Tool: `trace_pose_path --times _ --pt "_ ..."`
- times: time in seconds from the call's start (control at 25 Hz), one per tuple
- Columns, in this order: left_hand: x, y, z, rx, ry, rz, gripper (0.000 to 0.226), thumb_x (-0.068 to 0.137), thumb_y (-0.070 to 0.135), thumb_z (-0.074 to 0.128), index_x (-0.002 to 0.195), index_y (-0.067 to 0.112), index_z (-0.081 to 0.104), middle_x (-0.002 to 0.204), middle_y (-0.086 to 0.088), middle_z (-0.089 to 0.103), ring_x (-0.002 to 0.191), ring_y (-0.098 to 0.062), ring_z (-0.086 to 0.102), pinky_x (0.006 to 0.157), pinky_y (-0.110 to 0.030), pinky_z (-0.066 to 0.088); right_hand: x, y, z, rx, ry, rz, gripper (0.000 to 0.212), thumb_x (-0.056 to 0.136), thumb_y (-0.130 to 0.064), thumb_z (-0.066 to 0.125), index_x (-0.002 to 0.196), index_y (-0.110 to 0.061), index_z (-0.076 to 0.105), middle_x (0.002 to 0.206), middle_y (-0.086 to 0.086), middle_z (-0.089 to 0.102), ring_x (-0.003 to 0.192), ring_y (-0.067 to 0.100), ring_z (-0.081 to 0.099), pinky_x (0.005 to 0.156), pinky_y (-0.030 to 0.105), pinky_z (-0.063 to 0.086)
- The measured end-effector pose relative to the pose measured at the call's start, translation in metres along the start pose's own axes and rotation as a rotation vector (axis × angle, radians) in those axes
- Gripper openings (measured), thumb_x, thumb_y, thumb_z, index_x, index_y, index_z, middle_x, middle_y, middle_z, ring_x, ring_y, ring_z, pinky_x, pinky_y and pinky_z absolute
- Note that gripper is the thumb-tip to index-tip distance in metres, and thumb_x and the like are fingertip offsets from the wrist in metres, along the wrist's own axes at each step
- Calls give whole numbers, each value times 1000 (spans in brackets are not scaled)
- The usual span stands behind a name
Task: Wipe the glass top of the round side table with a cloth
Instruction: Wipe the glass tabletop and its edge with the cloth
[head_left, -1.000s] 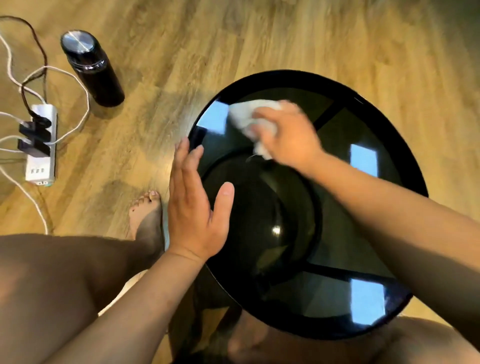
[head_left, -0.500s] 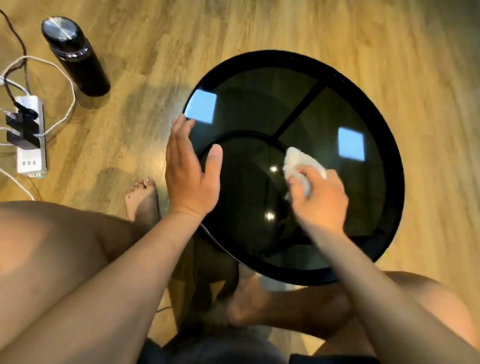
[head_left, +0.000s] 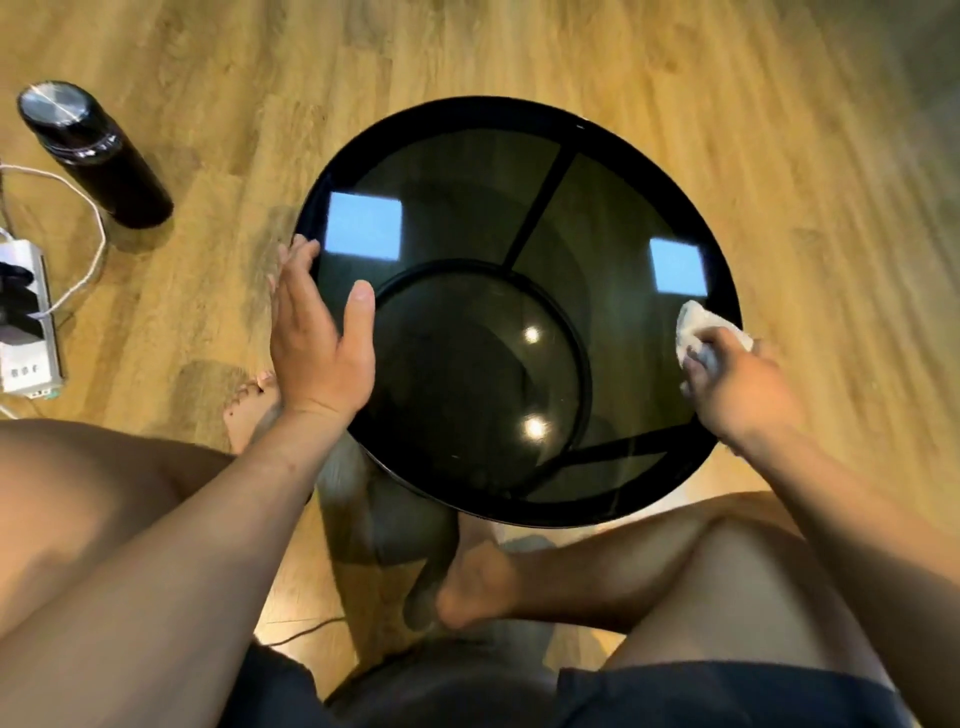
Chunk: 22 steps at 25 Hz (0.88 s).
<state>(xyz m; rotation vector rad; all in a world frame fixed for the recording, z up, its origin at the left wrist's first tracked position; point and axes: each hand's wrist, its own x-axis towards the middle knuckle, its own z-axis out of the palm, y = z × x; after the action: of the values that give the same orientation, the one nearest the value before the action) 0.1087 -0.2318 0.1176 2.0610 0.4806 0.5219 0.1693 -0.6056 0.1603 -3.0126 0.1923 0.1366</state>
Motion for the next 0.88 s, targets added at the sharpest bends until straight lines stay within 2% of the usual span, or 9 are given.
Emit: trace_pose_path --times 0.08,0.16,0.28,0.36,0.44,0.6,0.72,0.8,0.88 --pt "-1 0 0 -5 -1 0 63 93 44 38 145 8 35 156 -13 37 148 -28 28 119 -50 25 -34 -38 10 19 101 -31 34 93 -38 48 125 -27 55 105 24 54 90 44 60 79 42 48" --pt "0 -2 1 -6 5 -1 63 93 45 38 145 8 36 154 -13 38 145 -27 32 118 -49 28 -95 -96 30 86 103 -201 31 91 -39 51 118 -27 61 98 17 54 84 39 58 73 39 48" --pt "-1 -4 -1 -14 7 6 62 94 44 39 145 9 36 153 -13 41 144 -29 34 115 -51 30 -163 -177 46 174 -64 -541 28 90 -42 53 113 -29 58 98 7 52 84 24 51 68 31 40" --pt "-2 -4 -1 -12 2 11 63 94 45 39 145 8 36 152 -13 41 143 -29 35 115 -50 31 -156 -182 46 189 -145 -758 28 89 -42 54 114 -32 58 97 6 52 84 24 51 68 32 37" --pt "-1 -4 0 -8 -4 7 64 93 45 38 145 7 36 151 -13 42 142 -28 37 115 -49 31 -126 -142 41 101 -72 -833 29 85 -41 56 113 -35 61 93 6 55 82 29 55 68 36 39" --pt "0 -5 -2 -17 0 -1 62 94 44 39 145 8 36 150 -12 43 142 -29 37 115 -52 30 -15 -17 17 -101 0 -349 39 80 -52 44 118 -42 50 107 11 57 95 37 60 80 46 49" --pt "-1 -3 0 -15 -2 -16 61 94 45 39 145 11 36 152 -11 42 144 -28 35 116 -52 29 38 7 -1 23 18 49 38 86 -46 44 121 -33 50 111 24 60 101 42 59 81 42 50" --pt "-1 -4 0 -13 10 -8 60 94 43 39 144 10 37 151 -11 43 143 -28 36 116 -52 29 24 -22 4 36 128 109 32 91 -38 47 120 -25 55 106 25 60 100 43 57 78 38 44" --pt "1 -4 1 -7 14 -10 58 95 42 40 143 9 38 150 -12 44 141 -27 38 116 -50 30 -24 -73 18 67 166 -66 29 91 -38 50 114 -25 61 97 20 58 86 41 60 70 36 44"
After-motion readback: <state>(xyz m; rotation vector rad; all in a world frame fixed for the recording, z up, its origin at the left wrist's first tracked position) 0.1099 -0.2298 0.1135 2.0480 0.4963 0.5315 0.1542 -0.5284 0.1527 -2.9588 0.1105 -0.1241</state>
